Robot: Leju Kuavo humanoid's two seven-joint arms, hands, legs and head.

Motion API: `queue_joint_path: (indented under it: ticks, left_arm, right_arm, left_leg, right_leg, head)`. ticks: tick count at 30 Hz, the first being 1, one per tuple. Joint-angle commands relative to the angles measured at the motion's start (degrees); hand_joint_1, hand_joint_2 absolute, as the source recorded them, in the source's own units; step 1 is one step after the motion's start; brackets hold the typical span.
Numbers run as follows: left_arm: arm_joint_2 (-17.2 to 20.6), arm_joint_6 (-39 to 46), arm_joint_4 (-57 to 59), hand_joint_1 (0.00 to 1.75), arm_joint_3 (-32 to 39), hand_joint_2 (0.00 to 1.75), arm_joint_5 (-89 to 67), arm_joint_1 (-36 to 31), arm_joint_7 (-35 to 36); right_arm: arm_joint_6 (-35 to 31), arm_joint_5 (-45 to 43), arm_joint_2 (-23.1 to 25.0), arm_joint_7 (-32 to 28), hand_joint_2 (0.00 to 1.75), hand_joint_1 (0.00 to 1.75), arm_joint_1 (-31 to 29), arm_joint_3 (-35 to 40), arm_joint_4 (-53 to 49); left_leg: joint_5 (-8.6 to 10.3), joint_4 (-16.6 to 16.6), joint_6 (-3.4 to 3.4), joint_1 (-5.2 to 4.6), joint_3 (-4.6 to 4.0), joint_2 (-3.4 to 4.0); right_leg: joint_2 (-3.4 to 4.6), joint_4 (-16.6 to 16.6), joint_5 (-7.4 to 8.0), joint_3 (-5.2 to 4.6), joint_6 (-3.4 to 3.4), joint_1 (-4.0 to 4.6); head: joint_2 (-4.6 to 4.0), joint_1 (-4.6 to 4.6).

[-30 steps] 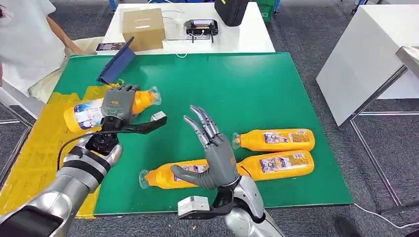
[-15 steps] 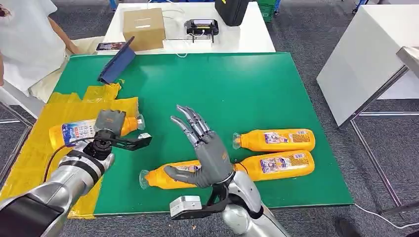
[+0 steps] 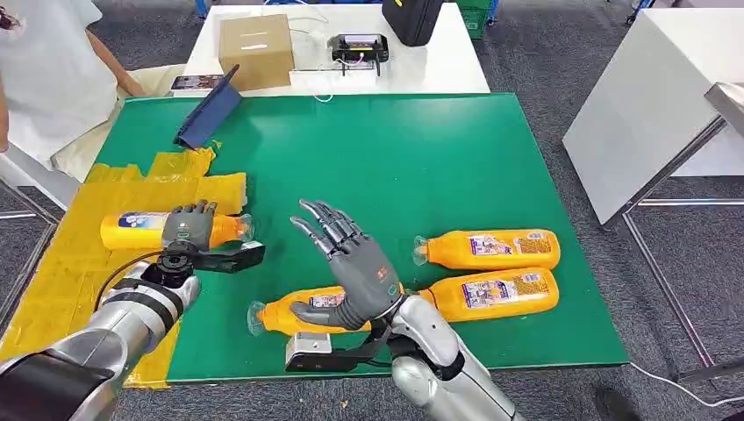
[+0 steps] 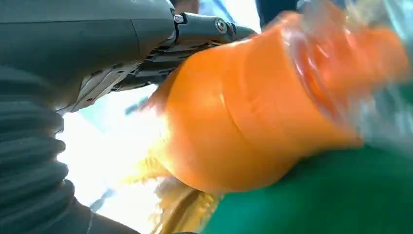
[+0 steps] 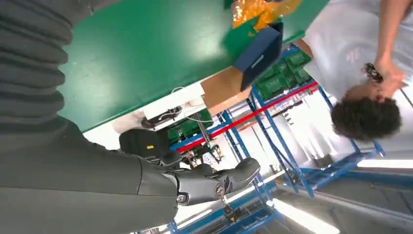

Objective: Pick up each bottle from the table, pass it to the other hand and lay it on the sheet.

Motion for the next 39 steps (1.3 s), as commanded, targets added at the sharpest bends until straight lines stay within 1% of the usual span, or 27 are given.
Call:
queue_joint_path:
  ticks: [1,2,3,5,6,8,9,10,11,12,13,14,15,16,17,18,20,21,22,24,27,29,30,31,32,34,39]
  left_arm:
    - [-1.91,-2.94,3.5,0.0,6.8,1.75,3.61,-0.19,-4.25]
    - [-1.96,-3.31,3.46,0.0,7.35,1.75,4.18,0.02,-4.96]
    - [-2.06,-3.66,3.37,0.0,8.59,1.75,5.48,0.43,-6.01]
    - [-2.09,-1.62,2.34,0.0,10.59,1.75,7.41,1.29,-7.81]
    - [-2.24,-0.86,2.05,0.0,11.31,1.75,8.16,1.46,-8.59]
    - [-3.27,4.83,-0.44,0.0,15.25,1.75,12.73,2.37,-14.0]
    - [-3.73,7.22,-1.91,0.0,17.17,1.75,15.24,3.0,-16.91]
    - [-5.2,9.68,-5.17,0.0,23.17,1.75,24.2,4.84,-26.76]
    - [-5.8,8.99,-7.76,0.0,25.75,1.75,29.39,6.32,-32.39]
    - [-6.79,9.31,-15.06,0.0,29.01,1.75,38.34,10.29,-41.43]
    - [-7.63,8.3,-22.12,0.0,30.53,1.75,45.16,13.74,-46.23]
    - [-8.1,7.21,-31.32,0.0,30.57,1.75,51.39,18.22,-48.26]
    - [-7.87,5.49,-37.25,0.0,29.61,1.75,54.78,21.03,-47.53]
    - [-7.89,4.95,-43.03,0.0,28.98,1.75,58.29,23.47,-48.3]
    - [-7.76,4.74,-46.9,0.0,28.14,1.75,59.62,25.14,-48.42]
    - [-7.43,4.66,-50.74,0.0,26.93,1.75,61.19,26.59,-48.23]
    - [-7.29,4.75,-51.36,0.0,26.53,1.75,61.44,26.8,-47.79]
    - [-7.29,4.75,-51.36,0.0,26.53,1.75,61.44,26.8,-47.79]
    - [-7.29,4.75,-51.36,0.0,26.53,1.75,61.44,26.8,-47.79]
    - [-7.18,4.89,-49.97,0.0,26.41,1.75,61.7,26.08,-47.74]
    - [-7.18,4.89,-49.97,0.0,26.41,1.75,61.7,26.08,-47.74]
    - [-6.99,5.78,-49.32,0.0,26.01,1.75,62.13,25.8,-48.9]
    - [-6.92,6.32,-49.96,0.0,25.46,1.75,62.22,26.03,-49.43]
    - [-6.96,6.54,-51.12,0.0,24.9,1.75,62.31,26.52,-49.6]
    - [-7.14,7.07,-51.93,0.0,24.66,1.75,62.24,26.87,-49.61]
    - [-7.84,8.68,-54.8,0.0,23.05,1.75,62.08,28.18,-49.87]
    - [-8.18,8.39,-60.03,0.0,18.73,1.75,64.01,30.81,-49.72]
  right_arm:
    - [1.84,0.27,-1.93,1.62,0.0,0.0,-3.46,1.46,5.76]
    - [1.82,0.23,-1.94,1.8,0.0,0.0,-3.51,1.17,5.97]
    - [1.74,0.2,-2.02,2.27,0.0,0.0,-3.6,0.56,6.34]
    - [1.91,0.5,-2.24,2.94,0.0,0.0,-3.81,-0.34,6.97]
    - [2.08,0.65,-2.35,3.16,0.0,0.0,-3.76,-0.54,7.03]
    - [3.19,1.68,-2.94,4.4,0.0,0.0,-3.23,-0.97,7.16]
    - [3.53,2.04,-3.23,4.64,0.0,0.0,-3.08,-0.94,7.14]
    - [4.27,2.68,-3.86,5.16,0.0,0.0,-2.57,-0.81,7.08]
    - [4.62,2.9,-4.2,5.21,0.0,0.0,-2.33,-0.66,7.37]
    - [6.05,3.45,-4.64,5.66,0.0,0.0,-2.56,0.08,8.59]
    - [7.33,4.37,-4.82,6.52,0.0,0.0,-3.09,0.81,10.15]
    - [7.93,5.41,-4.61,7.62,0.0,0.0,-3.64,1.37,12.28]
    - [8.01,5.89,-4.18,8.19,0.0,0.0,-3.88,1.51,13.92]
    - [8.37,6.18,-3.71,8.51,0.0,0.0,-4.14,1.69,15.74]
    - [9.0,6.09,-3.33,8.55,0.0,0.0,-4.62,1.98,17.57]
    - [9.85,6.43,-2.88,9.0,0.0,0.0,-5.45,2.67,20.23]
    - [9.56,6.53,-2.74,9.03,0.0,0.0,-5.58,2.71,20.91]
    - [9.56,6.53,-2.74,9.03,0.0,0.0,-5.58,2.71,20.91]
    - [9.56,6.53,-2.74,9.03,0.0,0.0,-5.58,2.71,20.91]
    - [9.6,6.58,-2.69,9.12,0.0,0.0,-5.63,2.67,20.88]
    - [9.6,6.58,-2.69,9.12,0.0,0.0,-5.63,2.67,20.88]
    - [10.85,6.42,-2.77,9.5,0.0,0.0,-5.75,2.88,21.06]
    - [11.14,6.35,-2.68,9.5,0.0,0.0,-5.88,3.05,21.79]
    - [11.41,6.32,-2.45,9.5,0.0,0.0,-6.06,3.25,23.01]
    - [11.35,6.39,-2.24,9.45,0.0,0.0,-6.17,3.41,23.97]
    - [11.68,5.42,-1.31,9.03,0.0,0.0,-6.66,3.65,27.15]
    - [11.19,4.96,0.62,10.16,0.0,0.0,-8.08,3.74,32.92]
  left_leg:
    - [-0.09,-0.02,-0.06,0.06,0.25,0.03]
    - [-0.14,0.01,-0.08,0.09,0.35,0.0]
    - [-0.07,-0.04,-0.05,0.05,0.24,0.0]
    - [-0.06,-0.06,-0.04,0.02,0.26,0.0]
    - [-0.12,-0.05,-0.07,0.07,0.39,0.02]
    - [-0.06,-0.06,-0.04,0.03,0.3,-0.02]
    - [-0.12,-0.05,-0.06,0.08,0.43,-0.07]
    - [-0.13,-0.02,-0.07,0.08,0.41,-0.08]
    - [-0.07,-0.06,-0.03,0.04,0.34,-0.11]
    - [-0.12,-0.06,-0.05,0.08,0.45,-0.19]
    - [-0.18,-0.01,-0.07,0.11,0.48,-0.19]
    - [-0.08,-0.09,-0.02,0.03,0.35,-0.09]
    - [-0.14,-0.08,-0.03,0.02,0.44,-0.11]
    - [-0.08,-0.09,-0.01,-0.01,0.3,0.02]
    - [-0.19,-0.04,-0.03,0.01,0.42,0.06]
    - [-0.14,-0.05,-0.02,-0.04,0.28,0.12]
    - [-0.36,0.05,-0.1,0.05,0.52,0.29]
    - [-0.24,0.01,-0.08,0.01,0.33,0.26]
    - [-0.3,0.04,-0.12,0.06,0.43,0.28]
    - [-0.14,0.0,-0.06,0.01,0.17,0.1]
    - [-0.25,0.07,-0.09,0.12,0.35,0.07]
    - [-0.13,-0.01,-0.04,0.05,0.15,0.09]
    - [-0.23,0.04,-0.08,0.11,0.31,0.08]
    - [-0.14,-0.01,-0.05,0.06,0.19,0.06]
    - [-0.25,0.03,-0.09,0.13,0.38,0.03]
    - [-0.24,0.03,-0.08,0.11,0.35,0.05]
    - [-0.31,0.06,-0.1,0.12,0.45,-0.01]
  right_leg:
    - [0.28,-0.07,-0.04,0.25,-0.07,0.03]
    - [0.33,-0.07,-0.09,0.36,-0.1,0.04]
    - [0.23,-0.08,-0.03,0.24,-0.06,0.01]
    - [0.21,-0.08,-0.03,0.25,-0.05,-0.01]
    - [0.34,-0.1,-0.07,0.4,-0.09,0.03]
    - [0.22,-0.1,-0.03,0.32,-0.05,0.0]
    - [0.27,-0.12,-0.08,0.47,-0.08,0.03]
    - [0.27,-0.1,-0.09,0.45,-0.09,0.03]
    - [0.15,-0.11,-0.05,0.37,-0.05,0.0]
    - [0.15,-0.16,-0.11,0.53,-0.07,0.02]
    - [0.23,-0.14,-0.15,0.56,-0.09,0.04]
    - [0.16,-0.16,-0.06,0.36,-0.03,-0.02]
    - [0.2,-0.18,-0.12,0.47,-0.04,-0.04]
    - [0.22,-0.15,-0.03,0.29,-0.02,-0.06]
    - [0.37,-0.14,-0.1,0.41,-0.05,-0.05]
    - [0.33,-0.1,-0.03,0.22,-0.03,-0.08]
    - [0.64,-0.07,-0.16,0.44,-0.12,-0.01]
    - [0.49,-0.06,-0.08,0.23,-0.09,-0.03]
    - [0.58,-0.05,-0.12,0.32,-0.14,0.01]
    - [0.22,-0.05,-0.07,0.08,-0.07,-0.03]
    - [0.43,-0.04,-0.15,0.32,-0.13,0.07]
    - [0.27,-0.05,-0.06,0.11,-0.06,0.04]
    - [0.4,-0.05,-0.13,0.29,-0.11,0.07]
    - [0.27,-0.06,-0.07,0.15,-0.07,0.03]
    - [0.4,-0.07,-0.16,0.39,-0.13,0.07]
    - [0.38,-0.08,-0.14,0.35,-0.11,0.06]
    - [0.36,-0.06,-0.22,0.47,-0.12,0.06]
  head:
    - [0.0,-0.02]
    - [0.0,-0.02]
    - [0.0,0.0]
    - [0.0,-0.02]
    - [0.0,0.0]
    - [0.0,0.0]
    - [0.0,-0.02]
    - [0.0,0.0]
    - [0.0,0.0]
    - [0.0,-0.02]
    - [0.0,-0.02]
    - [0.0,-0.02]
    - [0.0,0.0]
    - [0.0,0.0]
    - [0.0,0.0]
    - [0.0,0.0]
    - [0.0,-0.02]
    - [0.02,0.0]
    - [0.0,-0.04]
    - [0.0,-0.02]
    - [0.0,-0.02]
    - [0.0,0.0]
    - [0.0,-0.02]
    - [0.0,0.0]
    - [0.0,0.0]
    - [0.0,-0.02]
    - [0.0,-0.02]
